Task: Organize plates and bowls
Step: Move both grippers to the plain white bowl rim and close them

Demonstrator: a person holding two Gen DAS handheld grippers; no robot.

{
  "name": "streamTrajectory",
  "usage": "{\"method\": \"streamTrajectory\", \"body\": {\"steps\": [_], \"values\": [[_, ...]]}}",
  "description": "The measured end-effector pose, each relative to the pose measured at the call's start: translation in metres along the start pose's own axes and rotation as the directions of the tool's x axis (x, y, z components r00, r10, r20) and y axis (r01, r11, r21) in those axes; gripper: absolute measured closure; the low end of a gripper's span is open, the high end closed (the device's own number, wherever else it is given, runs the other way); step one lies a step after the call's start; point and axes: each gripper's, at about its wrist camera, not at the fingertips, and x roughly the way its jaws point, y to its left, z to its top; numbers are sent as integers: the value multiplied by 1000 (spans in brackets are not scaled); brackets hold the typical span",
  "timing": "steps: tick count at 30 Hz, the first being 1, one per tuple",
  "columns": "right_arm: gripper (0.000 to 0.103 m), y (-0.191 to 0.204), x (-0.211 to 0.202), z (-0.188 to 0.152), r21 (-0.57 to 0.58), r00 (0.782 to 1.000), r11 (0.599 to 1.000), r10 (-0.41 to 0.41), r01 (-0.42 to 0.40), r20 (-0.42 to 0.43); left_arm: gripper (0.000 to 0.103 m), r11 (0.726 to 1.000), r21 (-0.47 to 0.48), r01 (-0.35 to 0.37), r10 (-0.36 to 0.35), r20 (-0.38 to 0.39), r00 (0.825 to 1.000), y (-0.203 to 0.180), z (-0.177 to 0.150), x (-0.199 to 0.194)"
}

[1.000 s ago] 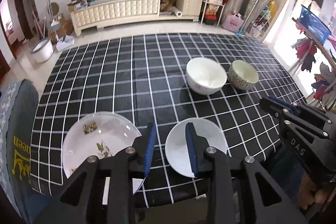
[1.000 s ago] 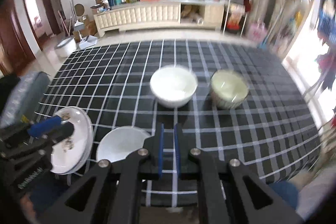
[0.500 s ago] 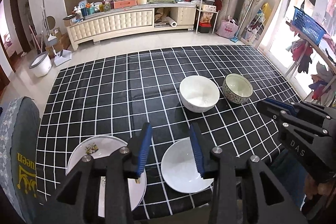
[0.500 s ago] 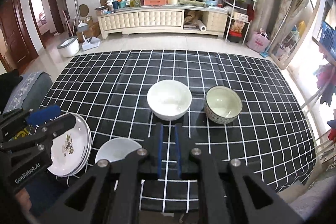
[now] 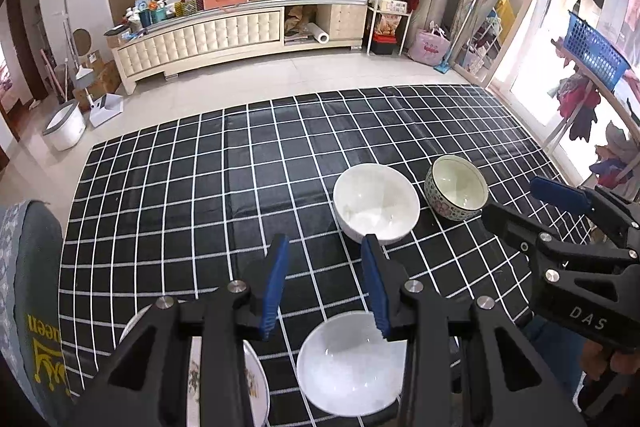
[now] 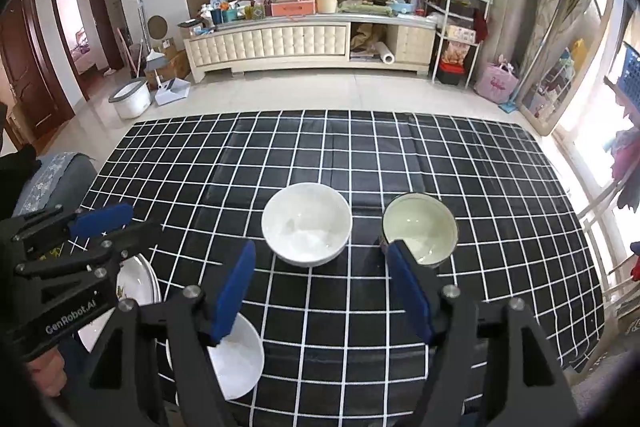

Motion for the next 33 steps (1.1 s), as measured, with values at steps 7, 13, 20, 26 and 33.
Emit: {"method": "streamTrajectory", "body": {"steps": [7, 13, 20, 26, 33], "values": [[30, -13, 34, 10, -9, 998, 1000, -10, 10, -67, 63, 1000, 10, 12, -11, -40, 999, -3, 17, 33], [30, -26, 62, 15, 2, 993, 1000, 13, -13, -119, 56, 999, -37, 36, -40, -116, 992, 2, 26, 69], [30, -35, 96, 22, 0, 983, 999, 37, -38, -182, 55, 999, -20, 46, -49, -180, 982, -3, 39, 104], [31, -37, 123, 21, -7, 972, 1000, 26, -28, -232, 48, 999, 4, 42, -40, -243, 969, -7, 46, 135], [35, -46, 144, 17, 29, 962, 998, 53, -47, -268, 48, 999, 11, 52, -46, -292, 955, -2, 48, 163]]}}
